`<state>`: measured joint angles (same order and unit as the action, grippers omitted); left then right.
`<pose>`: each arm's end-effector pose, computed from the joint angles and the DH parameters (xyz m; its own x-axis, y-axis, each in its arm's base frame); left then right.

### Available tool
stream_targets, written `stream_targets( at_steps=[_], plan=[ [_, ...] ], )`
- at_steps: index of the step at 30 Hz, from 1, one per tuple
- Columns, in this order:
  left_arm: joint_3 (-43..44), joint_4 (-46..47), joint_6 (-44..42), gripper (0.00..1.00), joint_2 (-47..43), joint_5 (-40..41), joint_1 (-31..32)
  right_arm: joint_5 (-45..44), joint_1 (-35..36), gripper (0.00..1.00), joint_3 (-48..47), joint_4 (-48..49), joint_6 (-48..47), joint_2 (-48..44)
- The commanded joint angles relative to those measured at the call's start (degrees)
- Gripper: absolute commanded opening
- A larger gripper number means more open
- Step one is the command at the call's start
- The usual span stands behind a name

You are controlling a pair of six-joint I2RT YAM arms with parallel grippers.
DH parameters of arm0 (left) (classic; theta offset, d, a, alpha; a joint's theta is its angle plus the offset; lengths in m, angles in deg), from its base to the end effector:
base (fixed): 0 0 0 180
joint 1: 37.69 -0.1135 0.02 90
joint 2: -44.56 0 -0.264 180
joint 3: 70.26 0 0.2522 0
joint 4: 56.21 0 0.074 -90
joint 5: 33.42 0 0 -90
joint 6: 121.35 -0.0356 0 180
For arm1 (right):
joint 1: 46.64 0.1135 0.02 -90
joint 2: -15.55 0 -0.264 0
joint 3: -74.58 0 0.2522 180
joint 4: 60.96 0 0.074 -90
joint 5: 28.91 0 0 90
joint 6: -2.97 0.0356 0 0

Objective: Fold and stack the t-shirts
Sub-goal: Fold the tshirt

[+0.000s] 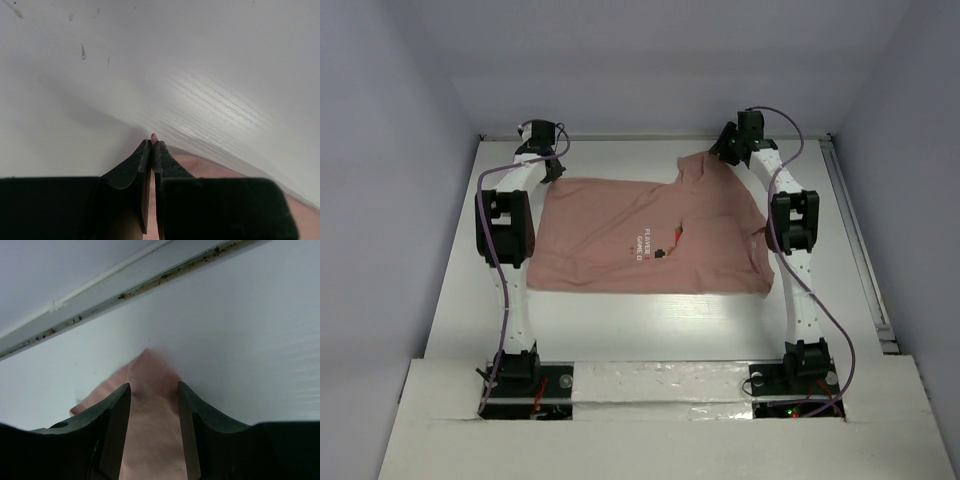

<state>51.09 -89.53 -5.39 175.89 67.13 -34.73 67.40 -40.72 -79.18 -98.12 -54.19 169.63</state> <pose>0.5217 -0.0204 0.1933 -0.5798 -0.4009 -0.7093 -0.3738 0.9044 -0.2057 0.5929 0.0654 0.1609 -0.6112 0.4785 -0.6305 0.1692 0.8571 0.4865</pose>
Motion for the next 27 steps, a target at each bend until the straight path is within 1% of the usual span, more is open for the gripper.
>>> stream_targets(
  at_steps=[1,5,8,15,16,17,19,20,23,26,27],
  plan=[
    [0.3,-0.5,-0.6,0.00,-2.4,-0.2,0.1,2.7,-0.8,0.48,-2.5,0.5,1.5,1.7],
    [0.6,-0.7,-0.4,0.00,-2.2,-0.6,0.1,3.3,-1.3,0.52,-3.3,2.7,3.2,2.3],
    [0.3,-0.8,-0.2,0.00,-2.1,-0.7,0.1,4.1,-1.9,0.53,-5.4,3.1,4.6,3.9],
    [0.1,-0.8,-0.4,0.00,-1.7,-0.6,0.1,5.4,-1.9,0.52,-6.9,4.1,5.8,6.2],
    [0.2,-0.8,-0.4,0.00,-1.5,-0.6,0.1,5.5,-1.9,0.50,-7.4,4.0,6.0,6.7],
    [0.8,-1.1,-0.5,0.00,-1.1,-0.6,0.1,5.6,-2.4,0.44,-7.9,3.8,6.3,7.1],
    [1.3,-1.4,-0.4,0.00,-0.8,-0.5,0.1,5.9,-2.4,0.40,-8.2,3.4,6.4,7.7],
    [1.6,-1.5,-0.4,0.00,-0.6,-0.5,0.1,6.2,-2.4,0.35,-7.9,3.5,6.3,7.6],
    [1.7,-1.4,-0.3,0.00,-0.3,-0.5,0.1,6.2,-2.4,0.31,-6.4,3.9,5.6,7.0],
    [1.8,-1.5,0.0,0.00,0.2,-0.6,0.1,5.9,-2.4,0.14,-5.7,4.3,5.7,6.6],
    [1.7,-1.5,0.0,0.00,0.2,-0.5,0.1,5.9,-2.9,0.12,-5.6,4.8,6.1,6.4]
  ],
)
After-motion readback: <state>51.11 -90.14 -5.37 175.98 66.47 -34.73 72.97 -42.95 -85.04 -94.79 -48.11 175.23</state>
